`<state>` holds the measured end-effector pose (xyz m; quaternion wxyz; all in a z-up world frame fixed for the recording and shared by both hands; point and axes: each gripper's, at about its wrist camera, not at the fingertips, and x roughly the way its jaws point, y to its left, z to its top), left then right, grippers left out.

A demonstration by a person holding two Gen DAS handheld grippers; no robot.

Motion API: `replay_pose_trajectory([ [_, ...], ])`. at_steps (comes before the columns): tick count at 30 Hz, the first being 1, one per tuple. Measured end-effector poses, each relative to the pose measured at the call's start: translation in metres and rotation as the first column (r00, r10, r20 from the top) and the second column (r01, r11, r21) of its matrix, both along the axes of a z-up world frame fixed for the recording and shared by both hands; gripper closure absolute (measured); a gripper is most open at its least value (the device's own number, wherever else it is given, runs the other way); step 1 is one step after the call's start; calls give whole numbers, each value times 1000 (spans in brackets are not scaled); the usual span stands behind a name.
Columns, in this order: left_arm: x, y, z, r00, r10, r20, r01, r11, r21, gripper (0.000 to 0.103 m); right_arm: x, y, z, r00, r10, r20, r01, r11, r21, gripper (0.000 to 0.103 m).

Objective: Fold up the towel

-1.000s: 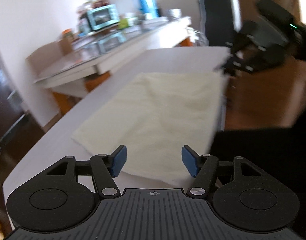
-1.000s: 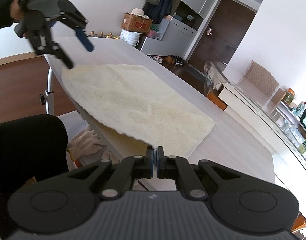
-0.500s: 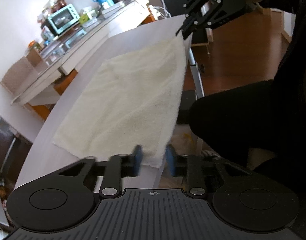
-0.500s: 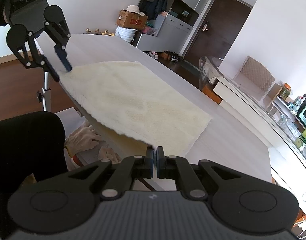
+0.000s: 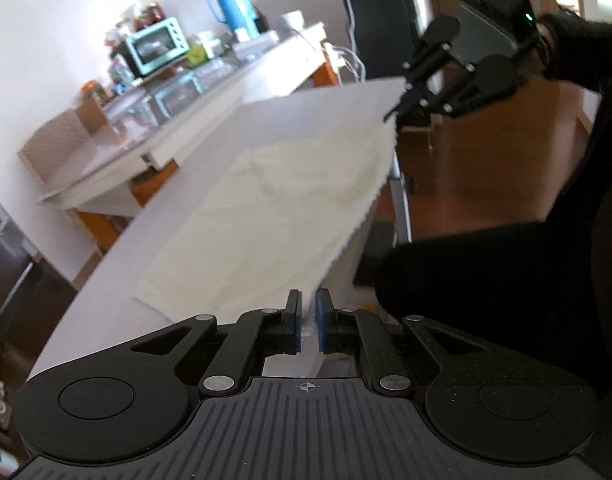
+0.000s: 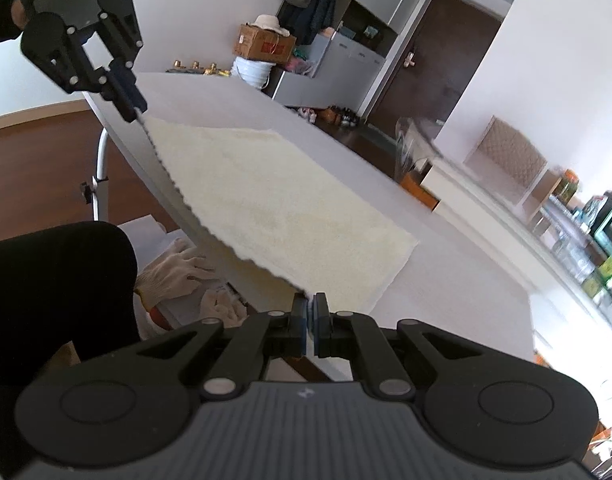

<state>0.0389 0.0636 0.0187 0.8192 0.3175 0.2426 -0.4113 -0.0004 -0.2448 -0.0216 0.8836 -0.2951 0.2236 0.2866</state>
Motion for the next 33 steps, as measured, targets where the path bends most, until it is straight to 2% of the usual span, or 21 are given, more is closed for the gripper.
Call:
replay_pose_trajectory([
  [6,9,-4,17,998,45,37,-44,999,-7,96,2,0,26,996,15,90,-16,1000,7,99],
  [12,60,-9,25,975,216,58,-214,976,-41,96,58,7,37,992,6,124,-8,1000,20,99],
  [16,100,-13,25,956,291,44,-288,956,-59,96,100,12,29,996,-7,94,5,1000,12,99],
  [22,158,-17,12,943,332,7,-332,942,-43,96,160,17,15,999,-28,35,28,1000,1,99],
  [30,203,-17,-25,927,369,-66,-370,929,0,96,196,17,-8,996,-71,-48,71,997,4,98],
  [33,211,-18,-39,921,382,-79,-381,924,23,96,209,16,-17,993,-88,-79,88,996,5,94],
])
